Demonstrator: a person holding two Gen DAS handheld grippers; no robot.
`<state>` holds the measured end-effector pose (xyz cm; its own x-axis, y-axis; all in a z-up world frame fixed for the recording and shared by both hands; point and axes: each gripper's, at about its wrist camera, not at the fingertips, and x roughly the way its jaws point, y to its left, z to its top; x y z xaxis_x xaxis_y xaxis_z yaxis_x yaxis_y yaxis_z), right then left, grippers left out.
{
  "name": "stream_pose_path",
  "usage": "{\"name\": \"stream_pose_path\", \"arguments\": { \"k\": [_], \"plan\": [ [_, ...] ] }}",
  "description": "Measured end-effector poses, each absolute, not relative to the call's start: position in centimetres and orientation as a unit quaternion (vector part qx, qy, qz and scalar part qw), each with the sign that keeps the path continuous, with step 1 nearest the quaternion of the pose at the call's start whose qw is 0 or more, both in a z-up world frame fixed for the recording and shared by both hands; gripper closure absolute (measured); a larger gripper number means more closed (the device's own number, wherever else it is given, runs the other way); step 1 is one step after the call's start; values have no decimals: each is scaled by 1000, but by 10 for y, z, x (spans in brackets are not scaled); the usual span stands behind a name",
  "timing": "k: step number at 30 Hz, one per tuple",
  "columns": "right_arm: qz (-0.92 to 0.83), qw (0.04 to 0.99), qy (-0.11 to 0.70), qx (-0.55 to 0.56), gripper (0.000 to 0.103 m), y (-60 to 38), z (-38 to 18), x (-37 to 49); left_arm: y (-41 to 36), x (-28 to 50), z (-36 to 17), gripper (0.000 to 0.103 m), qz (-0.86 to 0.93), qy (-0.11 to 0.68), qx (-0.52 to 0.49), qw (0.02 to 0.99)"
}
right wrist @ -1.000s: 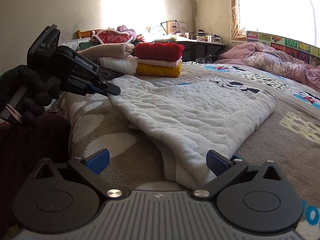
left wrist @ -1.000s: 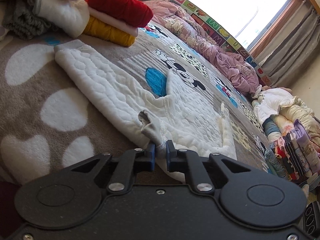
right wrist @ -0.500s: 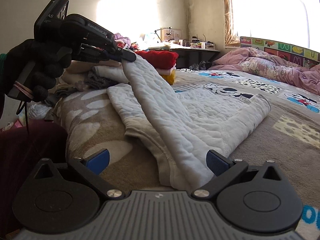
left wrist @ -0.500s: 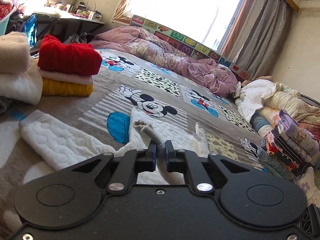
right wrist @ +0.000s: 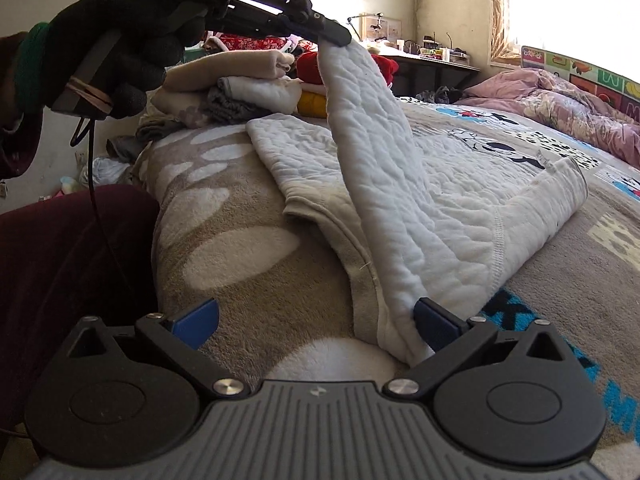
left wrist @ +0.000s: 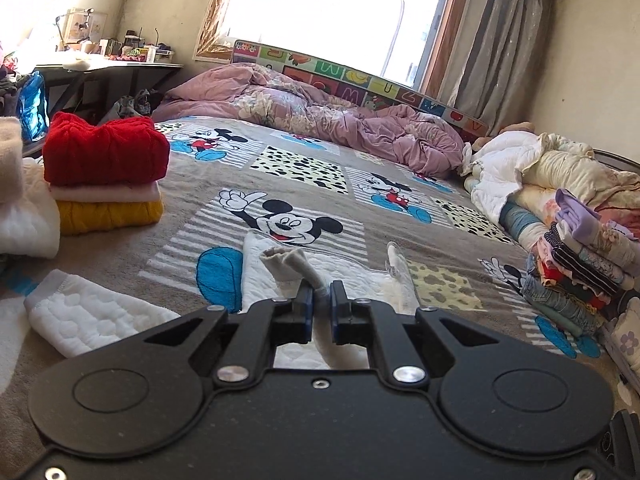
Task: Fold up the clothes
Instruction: 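Lift the sleeve with the left gripper and lay it across the garment body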
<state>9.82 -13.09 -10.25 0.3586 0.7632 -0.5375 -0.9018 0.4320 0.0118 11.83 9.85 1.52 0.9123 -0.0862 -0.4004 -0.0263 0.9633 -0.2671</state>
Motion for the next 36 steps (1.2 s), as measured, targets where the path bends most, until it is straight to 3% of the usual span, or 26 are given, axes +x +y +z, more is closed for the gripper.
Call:
{"name": "stream_pose_path", "arguments": {
  "k": [8,25,36],
  "plan": [
    [492,837,215,-107,1,-140,-92,109,67,145,23,97,-51,207,-108,971],
    [480,838,243,-88,0,-141,-94,129,10,235,13,97,-82,235,-109,962],
    [499,823,259,-79,0,-137,-98,138,-25,275,-17,97,-70,256,-26,964]
  ]
}}
